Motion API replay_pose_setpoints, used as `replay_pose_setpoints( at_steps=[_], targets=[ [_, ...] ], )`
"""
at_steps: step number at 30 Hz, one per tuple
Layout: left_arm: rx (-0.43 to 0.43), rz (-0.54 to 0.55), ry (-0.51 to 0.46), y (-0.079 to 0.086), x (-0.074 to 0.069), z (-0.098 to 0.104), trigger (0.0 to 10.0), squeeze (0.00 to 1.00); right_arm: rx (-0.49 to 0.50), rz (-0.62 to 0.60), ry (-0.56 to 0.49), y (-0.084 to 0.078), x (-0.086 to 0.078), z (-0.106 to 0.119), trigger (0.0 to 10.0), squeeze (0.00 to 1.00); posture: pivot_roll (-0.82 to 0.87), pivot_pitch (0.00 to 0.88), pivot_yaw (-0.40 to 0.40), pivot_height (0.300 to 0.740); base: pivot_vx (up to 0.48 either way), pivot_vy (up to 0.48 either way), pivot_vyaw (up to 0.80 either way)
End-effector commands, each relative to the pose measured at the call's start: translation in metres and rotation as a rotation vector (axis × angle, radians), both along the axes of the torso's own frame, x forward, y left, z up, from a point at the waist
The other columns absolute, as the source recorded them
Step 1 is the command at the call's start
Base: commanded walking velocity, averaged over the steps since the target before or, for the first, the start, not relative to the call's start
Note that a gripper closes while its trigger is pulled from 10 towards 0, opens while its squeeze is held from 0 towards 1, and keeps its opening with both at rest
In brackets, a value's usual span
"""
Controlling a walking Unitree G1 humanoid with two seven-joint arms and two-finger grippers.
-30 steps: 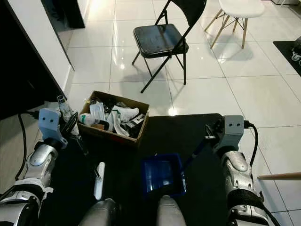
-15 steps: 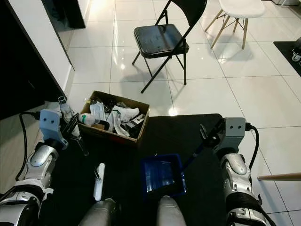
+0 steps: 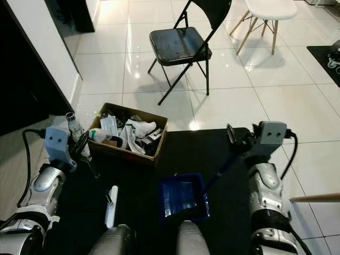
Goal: Sweep floor
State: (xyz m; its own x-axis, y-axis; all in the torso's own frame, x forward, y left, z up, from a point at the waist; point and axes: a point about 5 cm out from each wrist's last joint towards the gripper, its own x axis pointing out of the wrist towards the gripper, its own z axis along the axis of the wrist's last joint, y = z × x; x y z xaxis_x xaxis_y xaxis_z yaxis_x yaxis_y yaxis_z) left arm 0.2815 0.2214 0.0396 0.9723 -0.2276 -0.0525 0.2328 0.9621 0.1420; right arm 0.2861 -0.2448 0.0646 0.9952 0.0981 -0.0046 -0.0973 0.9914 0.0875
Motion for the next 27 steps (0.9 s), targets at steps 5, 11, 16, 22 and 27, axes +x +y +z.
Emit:
replay_pose_setpoints(
  at_steps=[5,11,16,22,27],
  targets=[
    [0.019,-0.007,-0.004,-0.001,-0.003,-0.002,10.0,0.00,0.000,0.222,-0.026,0.037,-0.001,-0.001,10.0,0.00,-0.01,0.054,0.017,0.740,0.000,0.000,0.00],
    [0.011,0.000,-0.003,-0.003,-0.005,-0.004,10.0,0.00,0.016,0.364,-0.050,0.062,-0.006,-0.001,10.0,0.00,-0.01,0.051,0.018,0.740,0.000,0.000,0.00],
    [0.008,-0.003,-0.003,-0.005,-0.006,-0.005,10.0,0.00,0.014,0.396,-0.059,0.067,-0.008,-0.001,10.0,0.00,-0.01,0.050,0.018,0.740,0.000,0.000,0.00],
    [0.004,-0.007,-0.003,-0.006,-0.005,-0.005,10.0,0.00,0.016,0.385,-0.080,0.063,-0.009,0.003,10.0,0.00,-0.01,0.050,0.018,0.740,0.000,0.000,0.00],
    [0.003,-0.009,-0.008,-0.006,-0.005,-0.004,10.0,0.00,0.028,0.312,-0.108,0.042,-0.007,0.015,10.0,0.00,-0.01,0.050,0.019,0.740,0.000,0.000,0.00]
  ],
)
